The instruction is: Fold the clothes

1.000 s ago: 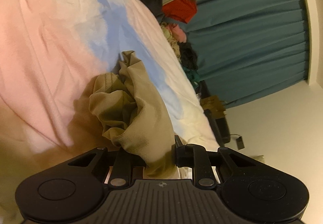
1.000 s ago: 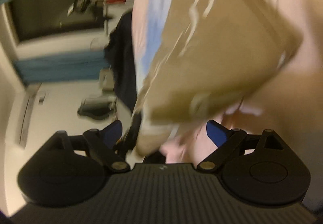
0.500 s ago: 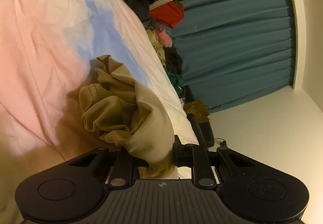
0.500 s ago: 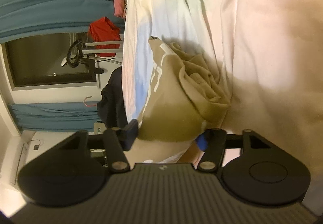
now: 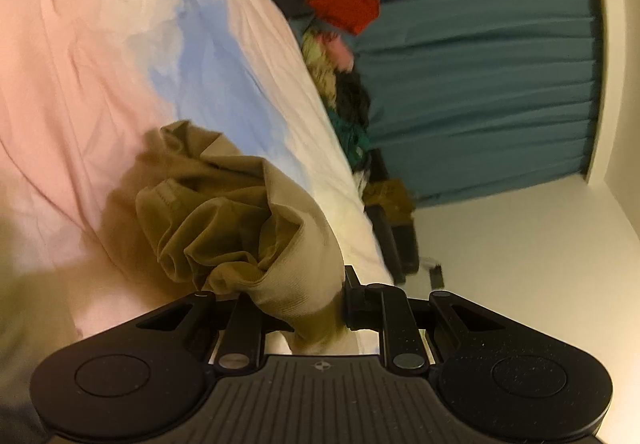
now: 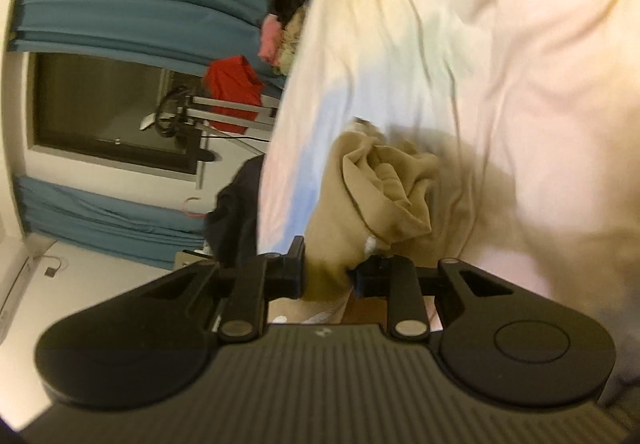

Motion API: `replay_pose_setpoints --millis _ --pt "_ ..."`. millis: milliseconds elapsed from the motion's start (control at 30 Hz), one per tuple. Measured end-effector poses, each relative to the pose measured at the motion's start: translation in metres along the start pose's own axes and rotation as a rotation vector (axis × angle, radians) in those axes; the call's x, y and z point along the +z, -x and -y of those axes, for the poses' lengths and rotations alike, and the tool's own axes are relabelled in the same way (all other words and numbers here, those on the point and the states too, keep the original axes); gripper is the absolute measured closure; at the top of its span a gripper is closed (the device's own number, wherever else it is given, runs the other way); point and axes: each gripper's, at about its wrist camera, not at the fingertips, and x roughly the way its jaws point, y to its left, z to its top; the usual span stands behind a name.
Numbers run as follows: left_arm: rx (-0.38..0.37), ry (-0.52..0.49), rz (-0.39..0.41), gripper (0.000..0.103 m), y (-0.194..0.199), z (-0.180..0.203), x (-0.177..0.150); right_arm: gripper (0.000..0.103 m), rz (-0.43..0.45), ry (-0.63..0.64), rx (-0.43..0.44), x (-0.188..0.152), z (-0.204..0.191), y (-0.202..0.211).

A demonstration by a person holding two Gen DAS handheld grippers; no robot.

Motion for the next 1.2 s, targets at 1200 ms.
replay_pose_setpoints --millis 1200 --pt "0.141 -0.865 -0.294 0.063 -0.436 0.080 -0.056 0.075 0.364 0.196 -0.323 0.265 0.112 -0.092"
